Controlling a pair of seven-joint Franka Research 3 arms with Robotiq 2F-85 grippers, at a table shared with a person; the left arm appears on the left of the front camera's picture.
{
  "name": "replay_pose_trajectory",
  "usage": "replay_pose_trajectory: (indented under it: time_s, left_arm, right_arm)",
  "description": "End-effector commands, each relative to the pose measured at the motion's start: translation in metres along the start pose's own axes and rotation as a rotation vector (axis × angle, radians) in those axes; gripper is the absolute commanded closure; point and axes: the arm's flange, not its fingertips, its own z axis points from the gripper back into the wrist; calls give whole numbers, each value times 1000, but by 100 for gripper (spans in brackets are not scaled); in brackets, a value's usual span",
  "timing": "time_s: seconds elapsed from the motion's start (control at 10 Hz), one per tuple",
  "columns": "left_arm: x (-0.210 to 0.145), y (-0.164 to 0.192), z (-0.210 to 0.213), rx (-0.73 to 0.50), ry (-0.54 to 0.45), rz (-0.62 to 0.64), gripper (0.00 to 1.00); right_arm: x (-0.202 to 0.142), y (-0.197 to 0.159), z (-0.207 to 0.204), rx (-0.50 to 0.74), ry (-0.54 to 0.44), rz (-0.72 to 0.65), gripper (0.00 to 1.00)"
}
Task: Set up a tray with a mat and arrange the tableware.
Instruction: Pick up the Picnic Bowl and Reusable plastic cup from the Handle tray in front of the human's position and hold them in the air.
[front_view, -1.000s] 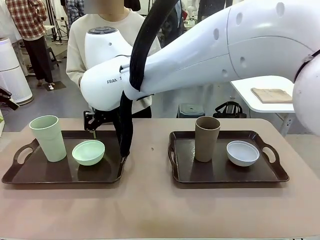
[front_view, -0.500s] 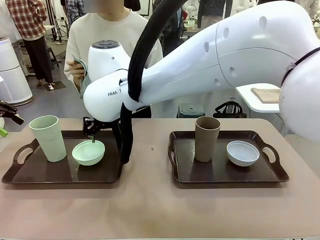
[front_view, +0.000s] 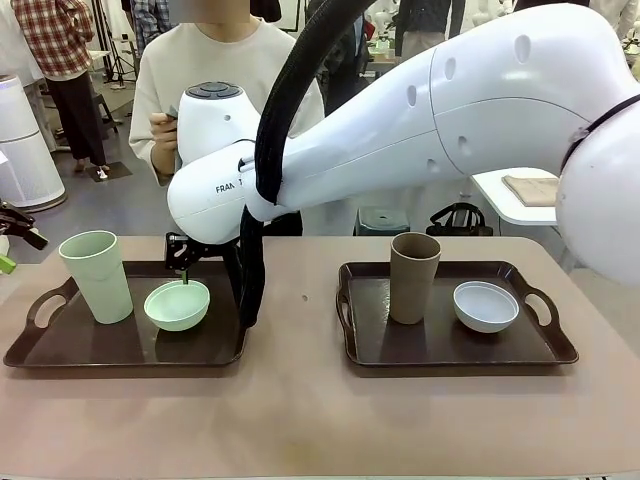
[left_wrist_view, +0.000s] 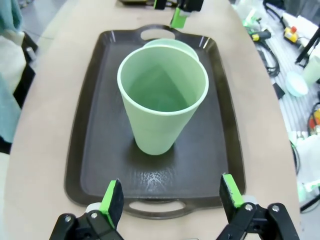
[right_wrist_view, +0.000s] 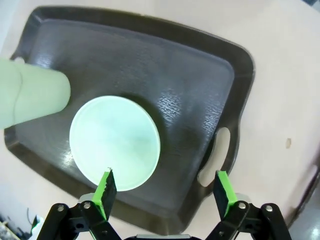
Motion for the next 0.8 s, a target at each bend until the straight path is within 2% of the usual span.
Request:
replay_pose_trajectory:
  time_s: [0.0,0.2,0.7]
  left_arm:
    - [4,2,-1,42,-37,-11,0]
    - [6,7,-15,63,-57,-48,0]
    - [-11,23,-47,43,-129,-60,0]
  right_arm:
    - [4,6,-15,-64,-32,-180,0]
    - [5,14,-24,-114,-42,-274,0]
    - [5,23,-42,-84,5,-244,0]
